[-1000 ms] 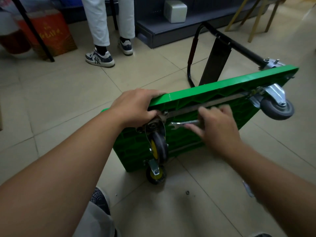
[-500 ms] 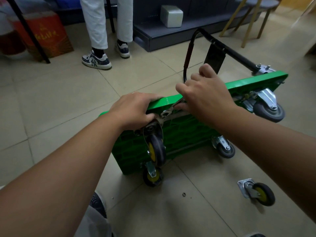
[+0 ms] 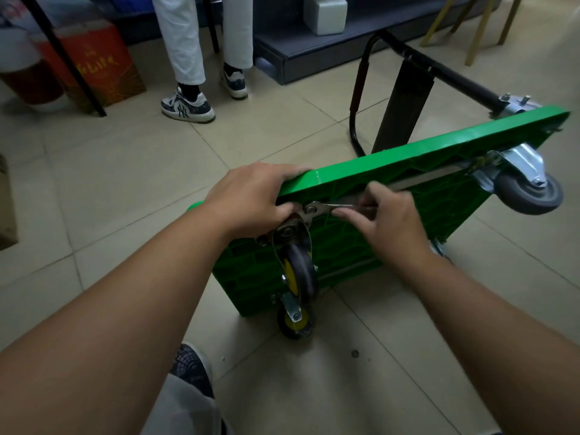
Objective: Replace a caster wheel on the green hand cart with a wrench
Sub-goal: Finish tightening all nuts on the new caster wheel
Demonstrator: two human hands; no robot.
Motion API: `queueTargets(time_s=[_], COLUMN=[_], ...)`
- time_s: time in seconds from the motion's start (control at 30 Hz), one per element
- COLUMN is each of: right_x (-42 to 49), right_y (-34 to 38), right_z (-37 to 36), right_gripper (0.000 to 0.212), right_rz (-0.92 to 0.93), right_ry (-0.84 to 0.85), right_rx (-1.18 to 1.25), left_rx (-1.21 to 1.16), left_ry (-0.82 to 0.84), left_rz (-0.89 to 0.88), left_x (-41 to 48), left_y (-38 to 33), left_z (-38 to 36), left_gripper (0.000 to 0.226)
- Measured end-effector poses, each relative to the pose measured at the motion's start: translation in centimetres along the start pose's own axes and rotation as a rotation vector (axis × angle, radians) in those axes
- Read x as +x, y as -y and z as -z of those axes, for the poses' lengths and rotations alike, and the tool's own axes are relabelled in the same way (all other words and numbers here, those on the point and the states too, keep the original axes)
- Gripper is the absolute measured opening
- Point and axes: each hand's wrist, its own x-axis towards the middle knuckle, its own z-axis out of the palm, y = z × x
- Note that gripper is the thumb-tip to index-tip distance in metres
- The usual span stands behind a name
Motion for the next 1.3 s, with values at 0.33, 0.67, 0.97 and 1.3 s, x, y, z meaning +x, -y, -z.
queueTargets(time_s=[0.33,0.67,0.97,1.3], right_x=[-4.6,0.5,4.7,3.4], right_y=[1.6,1.9,9.3,4.5], right_z=[-8.3,6.2,7.4,5.4], right_gripper=[0.062,0.049,0.049,0.052], right_rz=[-0.503,0.361,0.803,0.609], right_ry=[0.183,0.035,0.026,-0.094], right_rx=[0.920,-0.652,-1.113,-0.853], left_rx=[-0.012,-0.022,-0.006,-0.013], left_ry=[0.009,0.009,0.006,0.025], left_rz=[-0.011,0.018,0.014,0.018], left_x=[-0.1,-0.2,-0.2,-0.2], left_y=[0.0,-0.1,-0.4,-0.6], left_z=[0.0,0.0,0.2,0.5], left_gripper=[0.064,0.063,0.063,0.067])
